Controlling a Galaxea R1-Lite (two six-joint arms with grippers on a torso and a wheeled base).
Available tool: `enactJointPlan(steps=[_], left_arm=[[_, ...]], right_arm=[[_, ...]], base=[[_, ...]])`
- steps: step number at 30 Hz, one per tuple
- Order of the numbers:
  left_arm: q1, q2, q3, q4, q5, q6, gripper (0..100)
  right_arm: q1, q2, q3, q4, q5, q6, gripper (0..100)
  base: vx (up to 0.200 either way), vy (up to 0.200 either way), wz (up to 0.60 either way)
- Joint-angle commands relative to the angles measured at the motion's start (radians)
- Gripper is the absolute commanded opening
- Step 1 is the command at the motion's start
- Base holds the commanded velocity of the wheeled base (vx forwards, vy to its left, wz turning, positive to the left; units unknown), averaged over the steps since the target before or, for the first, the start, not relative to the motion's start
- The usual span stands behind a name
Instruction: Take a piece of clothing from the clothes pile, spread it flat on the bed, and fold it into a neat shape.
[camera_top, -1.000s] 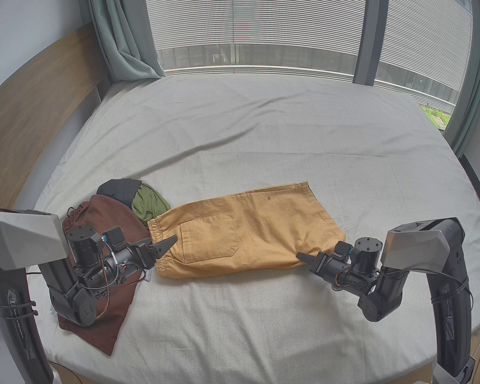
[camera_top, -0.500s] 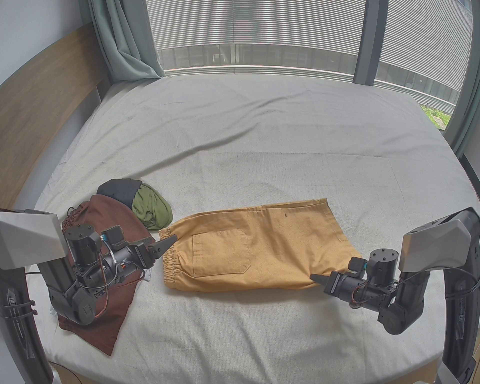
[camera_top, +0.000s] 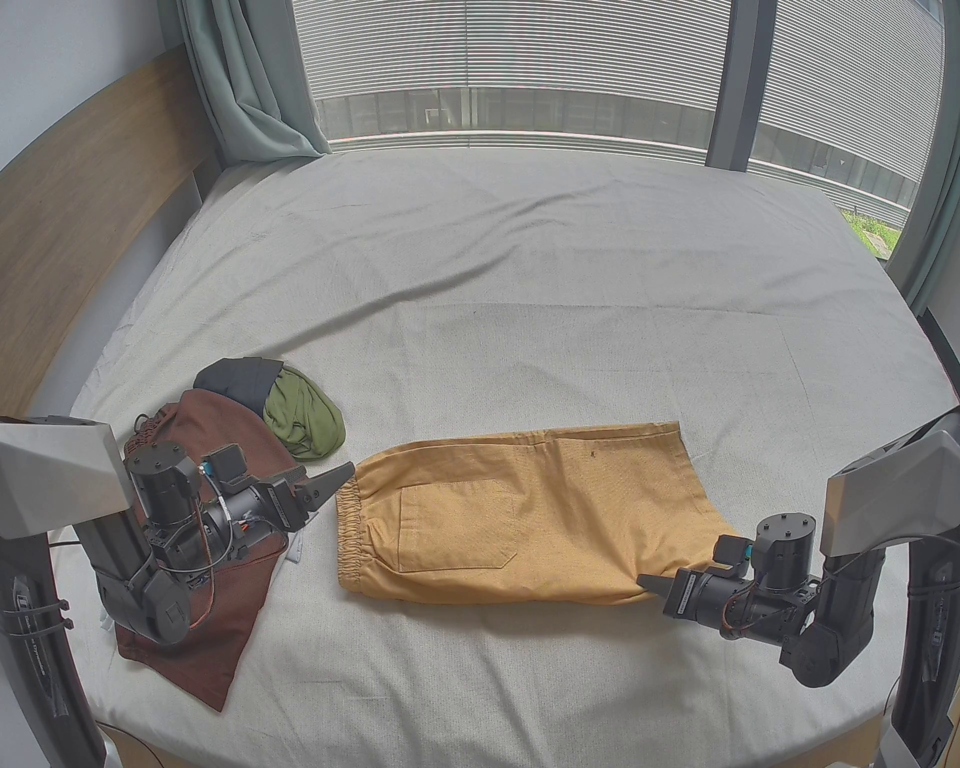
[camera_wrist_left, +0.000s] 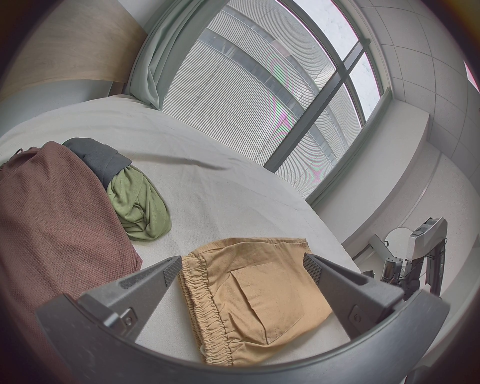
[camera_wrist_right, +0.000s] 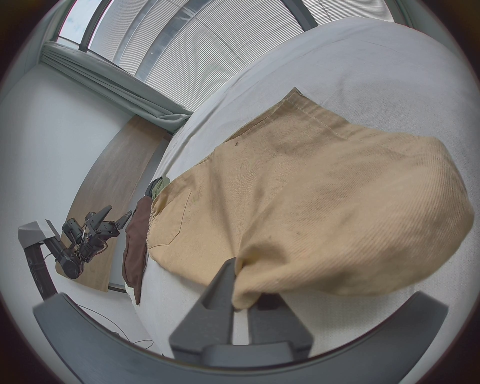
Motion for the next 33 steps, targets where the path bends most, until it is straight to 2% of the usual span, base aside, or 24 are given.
enactJointPlan(steps=[1, 5, 9, 14, 20, 33], left_arm=[[0.000, 0.000, -0.003, -0.001, 0.000, -0.002, 100], [0.000, -0.002, 0.000, -0.001, -0.003, -0.008, 100], [0.000, 0.000, 0.013, -0.001, -0.052, -0.006, 100], [0.000, -0.003, 0.017, -0.002, -0.054, -0.006, 100], [0.002, -0.005, 0.019, -0.002, -0.054, -0.006, 100], [0.002, -0.009, 0.031, -0.002, -0.055, -0.002, 100]], right_arm=[[0.002, -0.004, -0.002, 0.000, 0.001, 0.001, 100], [0.010, -0.005, 0.028, 0.002, 0.004, -0.002, 100], [0.048, -0.019, 0.127, 0.000, 0.068, -0.010, 100], [0.067, -0.053, 0.174, 0.000, 0.123, -0.054, 100], [0.091, -0.157, 0.194, 0.000, 0.194, -0.057, 100], [0.071, -0.260, 0.094, 0.000, 0.197, -0.054, 100]], base=[[0.000, 0.000, 0.00], [0.000, 0.000, 0.00], [0.000, 0.000, 0.00], [0.000, 0.000, 0.00], [0.000, 0.000, 0.00], [0.000, 0.000, 0.00]])
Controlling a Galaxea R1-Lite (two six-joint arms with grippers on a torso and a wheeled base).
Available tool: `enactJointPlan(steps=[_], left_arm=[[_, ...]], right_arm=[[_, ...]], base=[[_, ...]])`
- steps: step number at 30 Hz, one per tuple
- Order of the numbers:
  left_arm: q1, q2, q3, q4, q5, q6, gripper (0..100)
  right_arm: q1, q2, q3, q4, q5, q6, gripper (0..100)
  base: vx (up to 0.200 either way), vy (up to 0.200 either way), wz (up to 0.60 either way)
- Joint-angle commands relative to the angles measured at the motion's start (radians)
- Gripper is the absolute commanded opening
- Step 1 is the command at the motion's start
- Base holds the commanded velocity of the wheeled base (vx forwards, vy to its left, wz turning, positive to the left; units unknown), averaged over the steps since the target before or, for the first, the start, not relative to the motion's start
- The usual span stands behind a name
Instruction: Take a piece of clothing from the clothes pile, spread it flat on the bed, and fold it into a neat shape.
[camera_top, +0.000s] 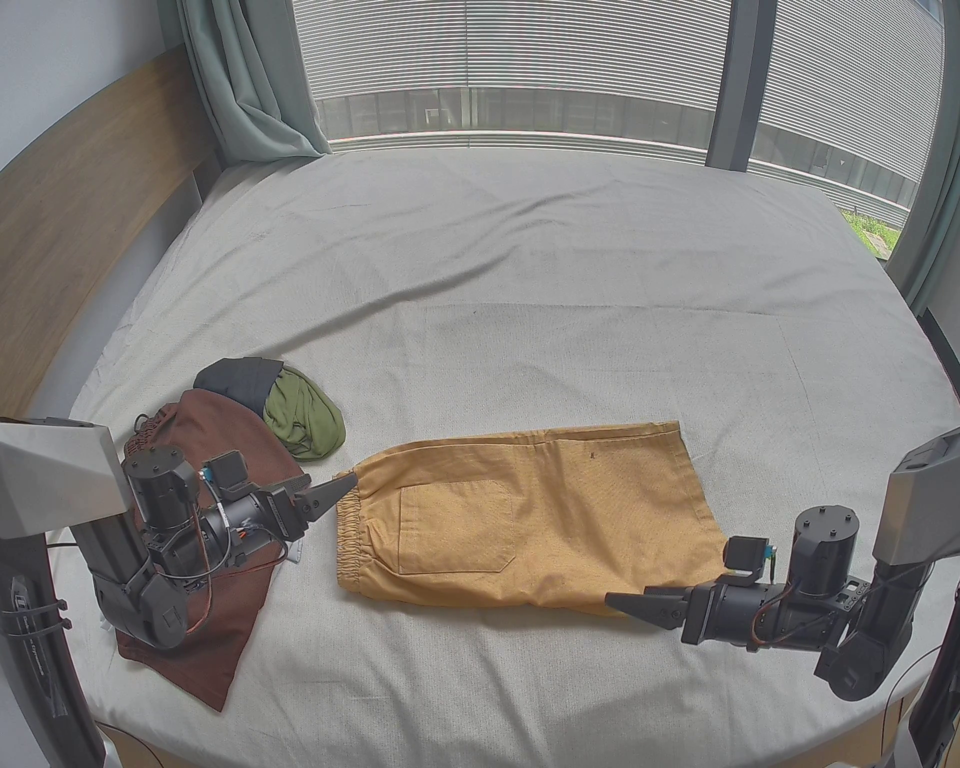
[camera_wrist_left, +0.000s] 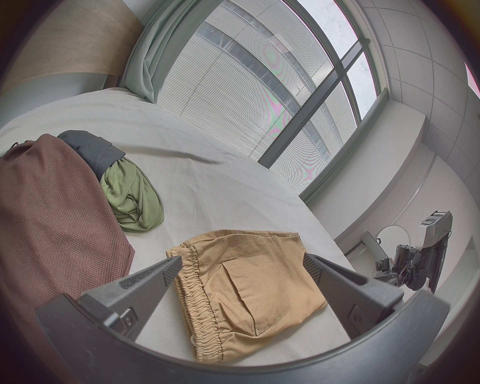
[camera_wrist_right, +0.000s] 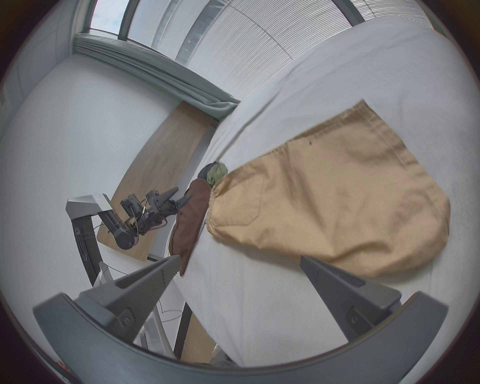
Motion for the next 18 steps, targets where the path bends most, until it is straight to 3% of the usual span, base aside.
enactJointPlan(steps=[1, 14, 18], left_arm=[[0.000, -0.005, 0.007, -0.003, 0.000, 0.001, 100], [0.003, -0.013, 0.027, -0.001, 0.000, -0.010, 100], [0.005, -0.016, 0.036, -0.001, 0.000, -0.074, 100]], right_arm=[[-0.004, -0.042, -0.052, -0.001, -0.001, -0.004, 100], [-0.040, -0.058, -0.095, -0.001, 0.004, -0.005, 100], [-0.040, -0.061, -0.101, -0.001, 0.005, -0.004, 100]], base=[[0.000, 0.000, 0.00], [0.000, 0.000, 0.00], [0.000, 0.000, 0.00]])
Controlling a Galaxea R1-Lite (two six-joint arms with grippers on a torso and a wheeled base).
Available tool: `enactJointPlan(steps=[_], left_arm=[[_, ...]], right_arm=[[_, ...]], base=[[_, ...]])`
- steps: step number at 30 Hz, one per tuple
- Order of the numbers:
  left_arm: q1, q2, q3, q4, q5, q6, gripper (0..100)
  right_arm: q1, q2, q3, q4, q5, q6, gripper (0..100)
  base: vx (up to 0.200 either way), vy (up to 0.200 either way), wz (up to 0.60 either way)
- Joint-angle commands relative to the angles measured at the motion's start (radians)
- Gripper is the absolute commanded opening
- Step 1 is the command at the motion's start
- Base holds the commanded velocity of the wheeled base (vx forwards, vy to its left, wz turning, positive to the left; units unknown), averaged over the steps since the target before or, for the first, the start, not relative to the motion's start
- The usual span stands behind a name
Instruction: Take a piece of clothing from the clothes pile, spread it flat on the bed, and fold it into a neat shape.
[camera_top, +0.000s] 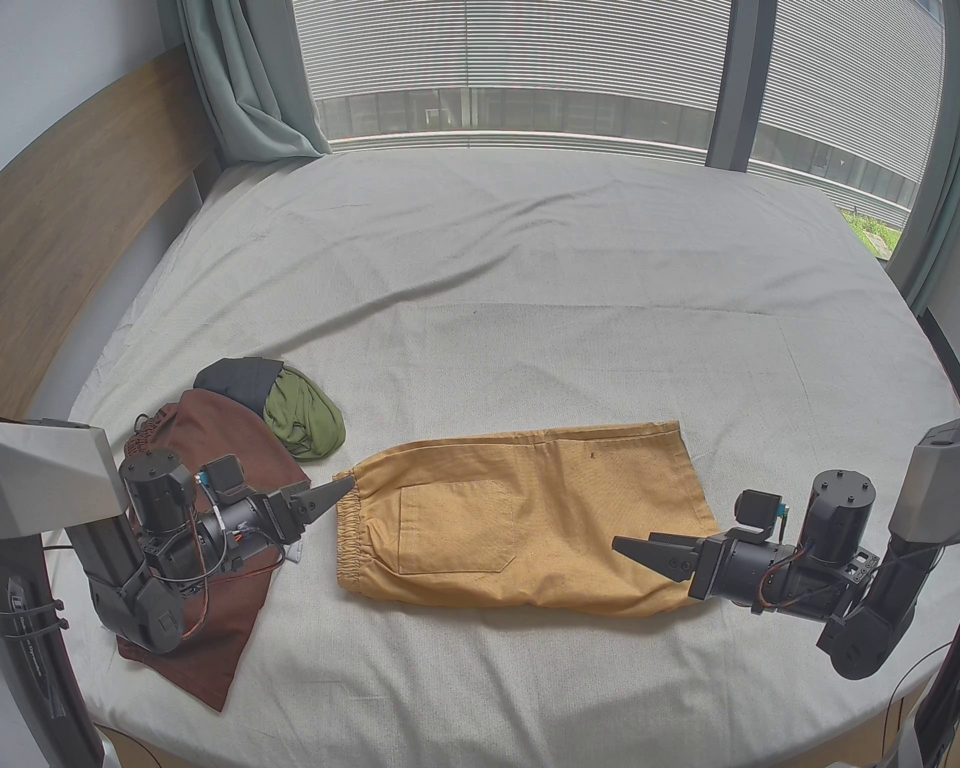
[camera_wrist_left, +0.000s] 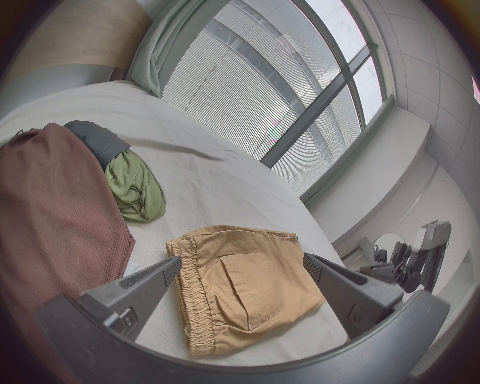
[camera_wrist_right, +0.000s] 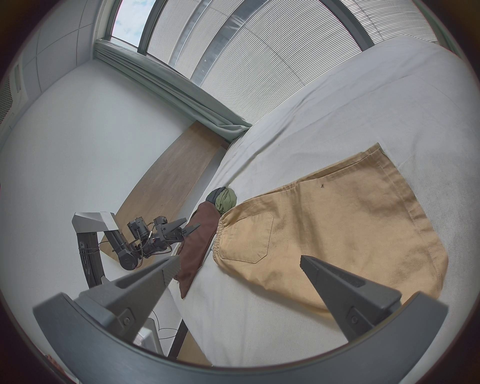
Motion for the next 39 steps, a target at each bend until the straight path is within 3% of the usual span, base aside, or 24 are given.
enactJointPlan(steps=[1, 7, 39], left_arm=[[0.001, -0.002, 0.007, -0.001, 0.001, -0.053, 100], [-0.002, 0.004, 0.020, -0.001, -0.001, -0.111, 100], [-0.025, 0.240, 0.015, -0.001, -0.002, -0.102, 100]], right_arm=[[-0.002, -0.003, -0.004, -0.001, 0.001, 0.001, 100], [-0.013, -0.002, -0.006, -0.001, 0.003, 0.001, 100], [-0.023, 0.015, -0.006, -0.001, 0.004, -0.001, 100]], base=[[0.000, 0.000, 0.00], [0.000, 0.000, 0.00], [0.000, 0.000, 0.00]])
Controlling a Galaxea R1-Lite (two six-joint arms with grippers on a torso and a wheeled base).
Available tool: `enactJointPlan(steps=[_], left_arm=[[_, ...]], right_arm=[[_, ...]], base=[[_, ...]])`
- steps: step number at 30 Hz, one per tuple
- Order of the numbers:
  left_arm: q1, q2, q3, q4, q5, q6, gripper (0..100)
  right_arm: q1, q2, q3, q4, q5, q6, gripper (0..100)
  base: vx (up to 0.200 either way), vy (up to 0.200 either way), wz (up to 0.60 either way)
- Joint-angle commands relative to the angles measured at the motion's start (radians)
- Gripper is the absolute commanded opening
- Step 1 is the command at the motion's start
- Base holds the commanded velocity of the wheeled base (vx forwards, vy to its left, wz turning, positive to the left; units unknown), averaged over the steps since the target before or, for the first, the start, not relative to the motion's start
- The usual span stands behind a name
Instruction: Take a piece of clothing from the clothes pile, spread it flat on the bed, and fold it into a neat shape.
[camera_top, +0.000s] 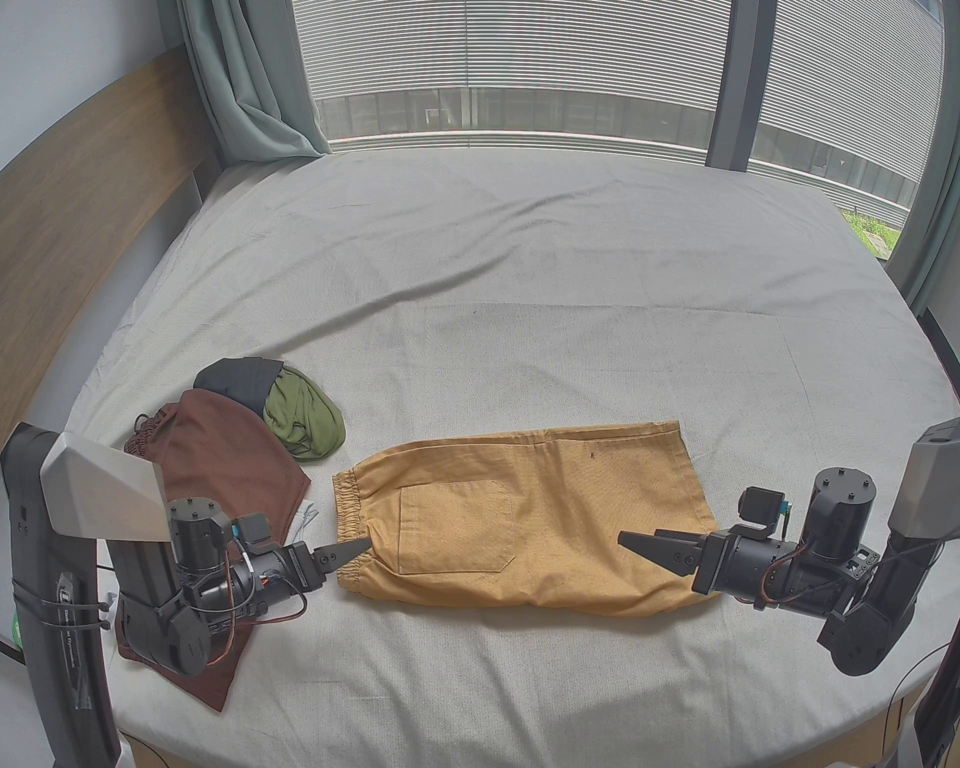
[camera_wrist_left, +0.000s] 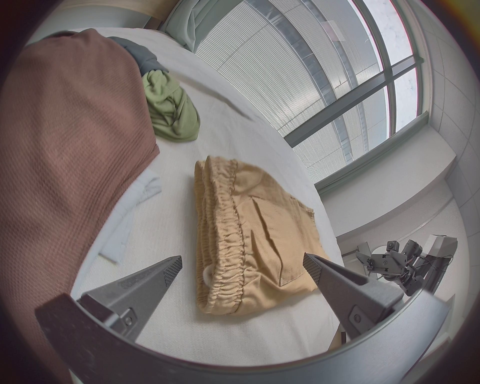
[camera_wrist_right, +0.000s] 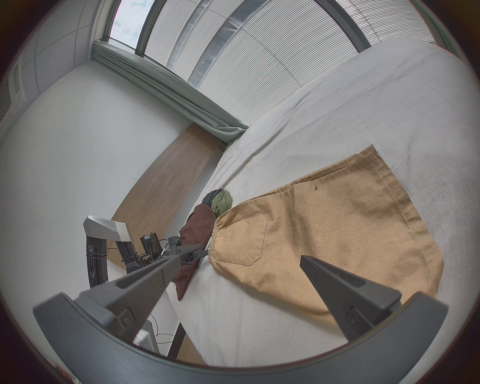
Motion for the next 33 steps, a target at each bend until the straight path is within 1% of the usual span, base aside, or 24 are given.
enactJointPlan(steps=[1, 12, 17, 21, 23, 25, 26, 27, 29, 33], left_arm=[[-0.013, 0.057, -0.010, -0.001, 0.004, 0.002, 100], [-0.025, 0.089, -0.014, -0.001, 0.004, -0.004, 100], [-0.057, 0.103, -0.031, -0.001, 0.008, -0.020, 100], [-0.076, 0.095, -0.050, -0.001, 0.017, -0.090, 100], [-0.079, 0.094, -0.071, -0.001, 0.037, -0.129, 100], [-0.079, 0.094, -0.082, -0.002, 0.046, -0.142, 100], [-0.082, 0.094, -0.105, -0.001, 0.072, -0.179, 100], [-0.084, 0.094, -0.114, -0.002, 0.081, -0.195, 100], [-0.084, 0.092, -0.126, -0.002, 0.100, -0.221, 100], [-0.084, 0.075, -0.129, -0.002, 0.106, -0.245, 100]], right_arm=[[0.002, 0.009, 0.001, -0.001, 0.001, -0.002, 100], [0.005, 0.017, 0.002, -0.001, 0.001, -0.003, 100], [0.011, 0.031, 0.004, -0.001, -0.001, -0.006, 100], [0.013, 0.032, 0.004, -0.001, -0.001, -0.006, 100], [0.011, 0.032, 0.004, -0.001, -0.001, -0.006, 100], [0.013, 0.032, 0.005, -0.001, -0.001, -0.006, 100], [0.011, 0.032, 0.005, -0.001, -0.001, -0.006, 100], [0.011, 0.032, 0.004, -0.001, -0.001, -0.006, 100], [0.011, 0.034, 0.004, -0.001, -0.001, -0.006, 100], [0.011, 0.040, 0.002, -0.001, -0.001, -0.006, 100]], base=[[0.000, 0.000, 0.00], [0.000, 0.000, 0.00], [0.000, 0.000, 0.00], [0.000, 0.000, 0.00], [0.000, 0.000, 0.00], [0.000, 0.000, 0.00], [0.000, 0.000, 0.00], [0.000, 0.000, 0.00], [0.000, 0.000, 0.00], [0.000, 0.000, 0.00]])
